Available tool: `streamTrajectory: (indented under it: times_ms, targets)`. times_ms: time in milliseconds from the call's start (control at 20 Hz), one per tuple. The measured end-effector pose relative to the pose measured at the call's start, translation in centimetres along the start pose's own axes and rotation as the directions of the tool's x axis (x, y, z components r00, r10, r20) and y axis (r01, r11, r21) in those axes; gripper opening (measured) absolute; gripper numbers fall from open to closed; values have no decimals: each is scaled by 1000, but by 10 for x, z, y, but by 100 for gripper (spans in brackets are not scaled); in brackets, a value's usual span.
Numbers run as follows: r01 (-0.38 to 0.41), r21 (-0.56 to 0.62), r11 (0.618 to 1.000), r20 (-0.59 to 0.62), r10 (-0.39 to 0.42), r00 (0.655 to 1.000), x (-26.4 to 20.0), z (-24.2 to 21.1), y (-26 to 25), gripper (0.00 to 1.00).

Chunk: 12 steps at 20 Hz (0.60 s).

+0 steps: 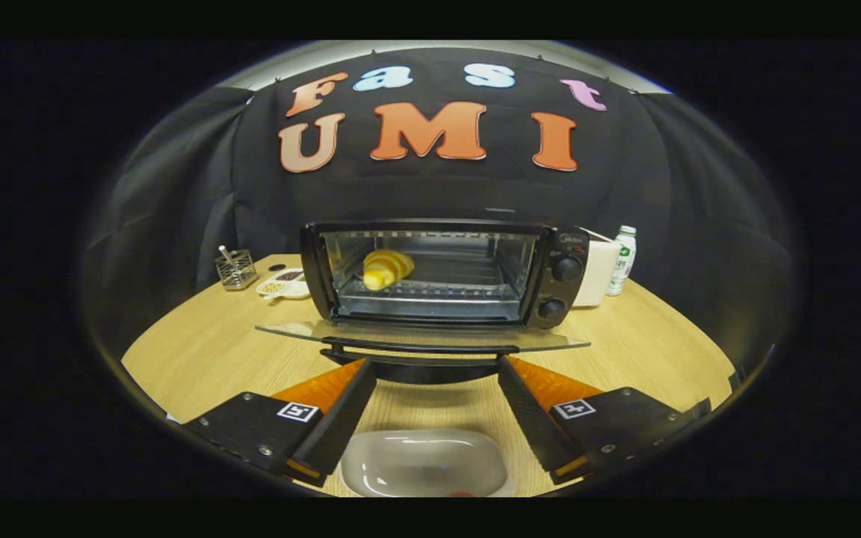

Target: Open the toaster oven, put the food inside, and close the toaster oven door.

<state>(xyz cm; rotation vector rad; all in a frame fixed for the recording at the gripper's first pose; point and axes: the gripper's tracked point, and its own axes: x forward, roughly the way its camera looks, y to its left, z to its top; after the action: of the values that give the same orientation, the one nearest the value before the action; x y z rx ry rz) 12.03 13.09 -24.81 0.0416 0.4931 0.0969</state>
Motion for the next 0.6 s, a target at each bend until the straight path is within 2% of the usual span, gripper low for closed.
streamTrajectory:
  times_ms: [250,400,600]
  targets:
    - [6,6,1000,63,-6,998,17,27,1,99]
    - [9,-16,1000,24,-9,1000,42,24,4,100]
    - [18,-14,1000,41,-17,999,63,48,7,100]
